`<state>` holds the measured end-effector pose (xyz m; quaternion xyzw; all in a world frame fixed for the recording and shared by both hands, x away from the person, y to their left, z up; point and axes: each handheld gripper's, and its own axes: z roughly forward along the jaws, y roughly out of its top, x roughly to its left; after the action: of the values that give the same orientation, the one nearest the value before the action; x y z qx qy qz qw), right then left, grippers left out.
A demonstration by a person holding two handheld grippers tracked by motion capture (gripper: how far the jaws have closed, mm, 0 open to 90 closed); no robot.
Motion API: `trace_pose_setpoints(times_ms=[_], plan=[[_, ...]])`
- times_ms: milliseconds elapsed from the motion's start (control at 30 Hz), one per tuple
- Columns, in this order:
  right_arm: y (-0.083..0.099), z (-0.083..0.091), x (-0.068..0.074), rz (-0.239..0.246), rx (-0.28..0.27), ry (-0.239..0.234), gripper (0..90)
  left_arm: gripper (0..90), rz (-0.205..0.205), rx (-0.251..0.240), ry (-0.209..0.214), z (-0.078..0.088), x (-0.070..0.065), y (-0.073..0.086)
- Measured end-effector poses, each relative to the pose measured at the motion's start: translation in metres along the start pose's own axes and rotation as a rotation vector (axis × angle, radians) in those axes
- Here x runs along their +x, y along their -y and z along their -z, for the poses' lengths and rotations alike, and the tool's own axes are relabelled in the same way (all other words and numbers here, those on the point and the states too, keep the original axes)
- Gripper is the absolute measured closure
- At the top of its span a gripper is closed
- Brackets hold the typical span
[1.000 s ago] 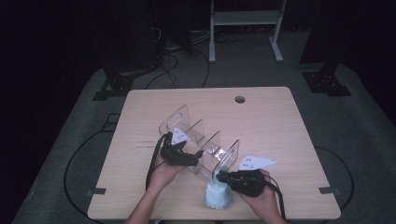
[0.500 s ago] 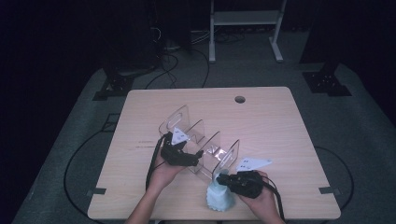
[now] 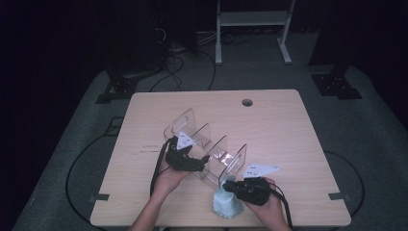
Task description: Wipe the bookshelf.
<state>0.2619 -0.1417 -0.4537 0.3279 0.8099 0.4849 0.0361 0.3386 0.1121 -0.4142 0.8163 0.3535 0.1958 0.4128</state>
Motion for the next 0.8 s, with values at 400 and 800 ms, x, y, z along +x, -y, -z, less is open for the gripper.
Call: trace_pose_setpoints(times_ms=[400,800], plan=[[0.003,-0.004,0.006,0.034,0.020,0.010,83.2,8.6,0.000,-0.004,0.000,0.000,0.000,0.000],[-0.007,0.008,0.016,0.056,-0.034,0.007,83.1,8.6,-0.002,-0.003,0.000,0.000,0.000,0.000]])
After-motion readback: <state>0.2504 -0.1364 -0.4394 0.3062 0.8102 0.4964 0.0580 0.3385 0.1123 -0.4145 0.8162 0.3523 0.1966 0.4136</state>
